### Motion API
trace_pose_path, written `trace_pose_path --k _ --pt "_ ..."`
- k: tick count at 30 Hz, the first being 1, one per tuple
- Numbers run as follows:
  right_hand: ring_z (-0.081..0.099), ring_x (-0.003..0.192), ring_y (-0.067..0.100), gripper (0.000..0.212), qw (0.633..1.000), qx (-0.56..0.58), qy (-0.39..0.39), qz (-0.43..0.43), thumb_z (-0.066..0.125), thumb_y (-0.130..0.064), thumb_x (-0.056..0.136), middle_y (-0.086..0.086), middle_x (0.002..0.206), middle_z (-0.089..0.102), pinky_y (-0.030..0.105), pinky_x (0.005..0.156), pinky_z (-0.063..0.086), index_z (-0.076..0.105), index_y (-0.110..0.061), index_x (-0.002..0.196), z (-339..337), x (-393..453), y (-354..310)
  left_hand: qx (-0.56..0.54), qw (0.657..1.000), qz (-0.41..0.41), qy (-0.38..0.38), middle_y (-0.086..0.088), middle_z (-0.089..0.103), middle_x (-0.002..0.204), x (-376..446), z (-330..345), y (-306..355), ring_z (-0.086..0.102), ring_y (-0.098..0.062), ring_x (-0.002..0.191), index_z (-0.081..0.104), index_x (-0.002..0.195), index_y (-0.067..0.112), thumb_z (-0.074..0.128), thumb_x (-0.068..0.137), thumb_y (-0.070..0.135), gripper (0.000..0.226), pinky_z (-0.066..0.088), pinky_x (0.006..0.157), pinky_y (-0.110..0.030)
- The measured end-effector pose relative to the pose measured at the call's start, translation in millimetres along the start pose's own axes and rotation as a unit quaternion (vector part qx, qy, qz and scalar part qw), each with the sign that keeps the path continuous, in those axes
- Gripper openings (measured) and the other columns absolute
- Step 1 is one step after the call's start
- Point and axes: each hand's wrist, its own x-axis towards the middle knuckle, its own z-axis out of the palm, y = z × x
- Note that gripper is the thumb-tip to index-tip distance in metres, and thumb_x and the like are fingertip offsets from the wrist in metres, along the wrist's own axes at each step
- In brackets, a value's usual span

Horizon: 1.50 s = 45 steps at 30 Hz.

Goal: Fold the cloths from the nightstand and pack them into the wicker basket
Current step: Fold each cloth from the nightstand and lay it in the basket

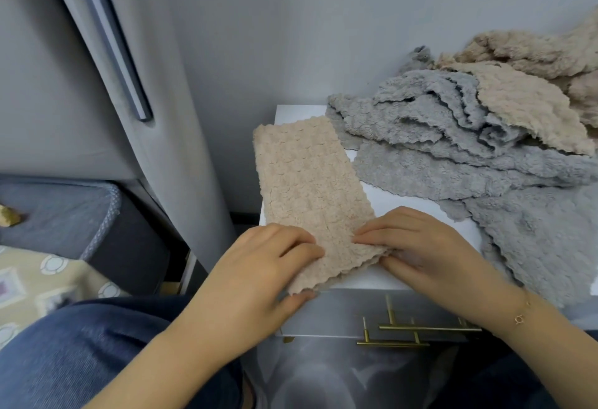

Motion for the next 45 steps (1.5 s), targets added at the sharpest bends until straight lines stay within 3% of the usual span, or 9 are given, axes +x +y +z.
trace_pose_path --k 10,14,19,23,29,32,37,41,45 --pt "0.064 0.095 0.001 0.021 0.971 0.180 -0.055 0.145 0.068 -0.017 0.087 -0.016 0.095 0.072 0.013 0.084 0.046 0.075 -0.027 0.103 -21.4 17.3 2.6 -0.078 0.990 -0.090 0.072 0.024 0.064 0.105 2.1 2.1 4.4 0.056 0.004 0.102 0.069 0.102 0.031 0.054 0.087 0.042 0.024 0.036 0.096 -0.021" --pt "0.067 0.091 0.009 0.015 0.956 0.198 -0.112 0.184 0.069 -0.027 0.086 -0.008 0.093 0.074 0.033 0.089 0.051 0.073 -0.030 0.100 -29.4 36.0 9.6 -0.168 0.960 -0.191 0.117 0.019 0.065 0.083 7.7 -1.4 6.5 0.056 0.002 0.081 0.065 0.090 0.034 0.057 0.089 0.042 0.011 0.039 0.075 -0.011" --pt "0.063 0.079 0.033 0.008 0.944 0.235 -0.115 0.198 0.069 -0.033 0.084 0.014 0.082 0.070 0.045 0.075 0.048 0.072 -0.028 0.090 -28.6 55.1 12.8 -0.240 0.923 -0.250 0.164 0.004 0.065 0.067 18.4 0.9 -1.1 0.049 -0.010 0.052 0.064 0.085 0.028 0.064 0.089 0.035 0.008 0.040 0.053 -0.018" --pt "0.051 0.061 0.017 0.019 0.937 0.267 -0.069 0.215 0.068 -0.039 0.080 0.019 0.072 0.061 0.024 0.059 0.038 0.071 -0.020 0.082 -20.2 50.3 11.9 -0.266 0.903 -0.290 0.173 -0.006 0.064 0.065 23.2 3.1 -7.6 0.046 -0.017 0.050 0.066 0.087 0.029 0.063 0.088 0.043 0.015 0.039 0.053 -0.019" --pt "0.039 0.048 0.004 0.025 0.939 0.226 -0.004 0.258 0.073 -0.029 0.084 0.000 0.053 0.051 0.013 0.048 0.031 0.062 -0.008 0.075 -8.7 52.7 16.4 -0.282 0.883 -0.318 0.198 -0.003 0.061 0.061 26.5 3.6 -16.6 0.053 -0.014 0.054 0.067 0.083 0.030 0.072 0.081 0.044 0.015 0.044 0.055 -0.016" --pt "0.043 0.049 0.002 0.019 0.945 0.197 0.027 0.261 0.076 -0.031 0.079 0.000 0.056 0.057 0.012 0.050 0.034 0.063 -0.018 0.077 -1.8 54.3 19.1 -0.246 0.893 -0.310 0.213 0.004 0.059 0.065 26.6 4.7 -17.1 0.053 -0.010 0.061 0.067 0.084 0.030 0.075 0.079 0.041 0.014 0.046 0.062 -0.016" --pt "0.054 0.063 0.003 0.024 0.973 0.133 0.023 0.189 0.077 -0.018 0.081 -0.030 0.080 0.056 0.011 0.058 0.041 0.060 -0.028 0.094 -3.9 54.3 20.7 -0.166 0.928 -0.260 0.208 0.014 0.058 0.084 23.6 4.0 -23.5 0.058 -0.010 0.083 0.068 0.095 0.025 0.075 0.081 0.032 0.017 0.044 0.076 -0.010" --pt "0.057 0.087 0.015 0.023 0.987 0.117 0.000 0.106 0.069 -0.024 0.084 -0.018 0.106 0.053 0.026 0.072 0.051 0.064 -0.030 0.106 -11.0 50.6 26.4 -0.146 0.945 -0.214 0.199 0.015 0.059 0.094 21.6 2.3 -26.6 0.058 -0.008 0.090 0.070 0.097 0.023 0.072 0.084 0.024 0.013 0.045 0.082 -0.014" --pt "0.057 0.093 0.011 0.029 0.998 0.037 -0.030 0.046 0.051 -0.035 0.096 -0.013 0.117 0.054 0.033 0.078 0.051 0.069 -0.024 0.116 -6.9 42.3 25.4 -0.084 0.975 -0.126 0.162 0.015 0.064 0.100 18.2 -0.1 -32.2 0.057 -0.005 0.096 0.074 0.100 0.022 0.064 0.091 0.021 0.014 0.047 0.085 -0.024"
